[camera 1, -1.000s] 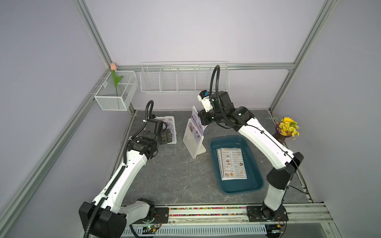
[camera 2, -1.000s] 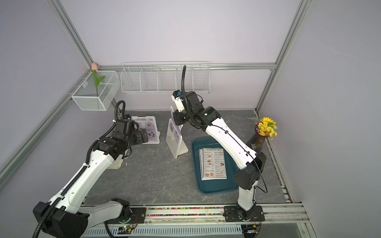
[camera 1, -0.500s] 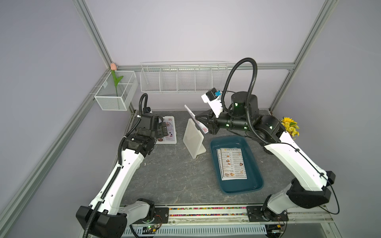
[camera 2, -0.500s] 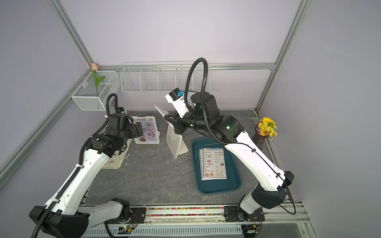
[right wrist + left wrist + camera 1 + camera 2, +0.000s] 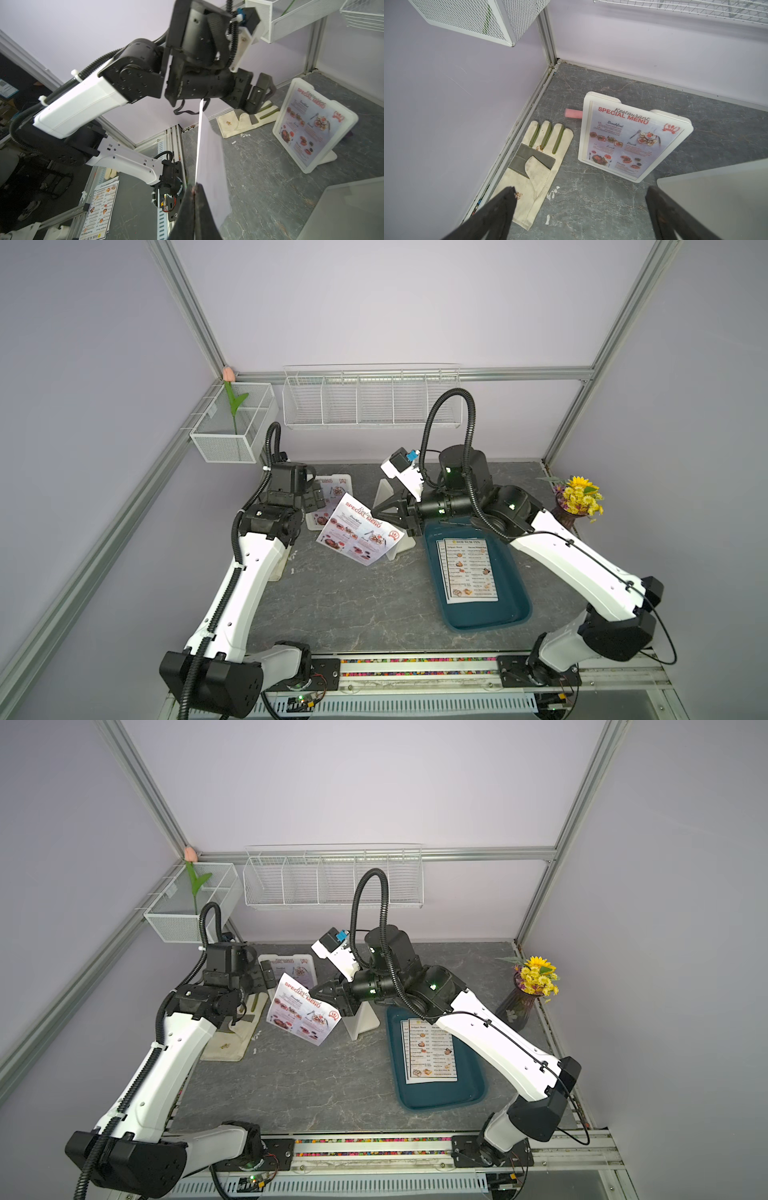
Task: Replace the menus in the menu holders
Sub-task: Take out the menu from the menu holder, then place the menu at the center of the board.
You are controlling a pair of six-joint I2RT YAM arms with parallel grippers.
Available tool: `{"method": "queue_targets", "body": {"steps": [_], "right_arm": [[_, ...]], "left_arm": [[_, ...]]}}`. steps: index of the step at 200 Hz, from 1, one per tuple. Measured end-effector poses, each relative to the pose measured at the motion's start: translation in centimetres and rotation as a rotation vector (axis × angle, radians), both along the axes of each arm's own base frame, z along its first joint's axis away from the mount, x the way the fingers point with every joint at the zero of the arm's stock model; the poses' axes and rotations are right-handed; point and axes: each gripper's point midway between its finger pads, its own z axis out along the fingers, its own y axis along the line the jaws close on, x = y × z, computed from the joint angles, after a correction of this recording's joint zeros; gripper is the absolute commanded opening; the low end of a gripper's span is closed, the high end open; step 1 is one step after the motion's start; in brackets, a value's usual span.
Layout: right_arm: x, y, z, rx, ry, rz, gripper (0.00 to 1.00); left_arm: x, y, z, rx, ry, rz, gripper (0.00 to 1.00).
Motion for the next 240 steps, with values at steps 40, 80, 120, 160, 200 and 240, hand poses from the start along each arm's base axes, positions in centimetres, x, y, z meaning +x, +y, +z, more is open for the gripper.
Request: {"method": "queue_targets", "body": {"steps": [40, 80, 120, 160, 200, 240], "right_arm": [[4.6, 3.9, -9.4, -0.185, 0.015, -0.008, 0.06], [5.3, 9.0, -23.6, -0.466, 0.003, 0.051, 0.06], [5.7, 10.6, -30.2, -0.61, -0.092, 0.038, 0.09], [8.9, 11.2, -29.0, -0.594, -0.238, -0.062, 0.47], [9.3, 10.6, -26.1, -0.577, -0.277, -0.104, 0.61], [4.5, 4.5, -15.2, -0.441, -0.202, -0.101, 0.71]], "left_arm": [[-0.9, -0.8, 0.2, 0.01, 0.003, -0.026, 0.99], [-3.3, 0.2, 0.3, 0.021, -0.012, 0.001, 0.99], [-4.2, 1.4, -1.3, 0.03, 0.013, 0.057, 0.99], [-4.5, 1.5, -3.0, 0.017, 0.044, 0.075, 1.0], [-4.7, 0.6, -3.5, -0.001, 0.056, 0.043, 0.99], [-5.4, -5.0, -4.3, -0.06, 0.09, -0.153, 0.98]]}}
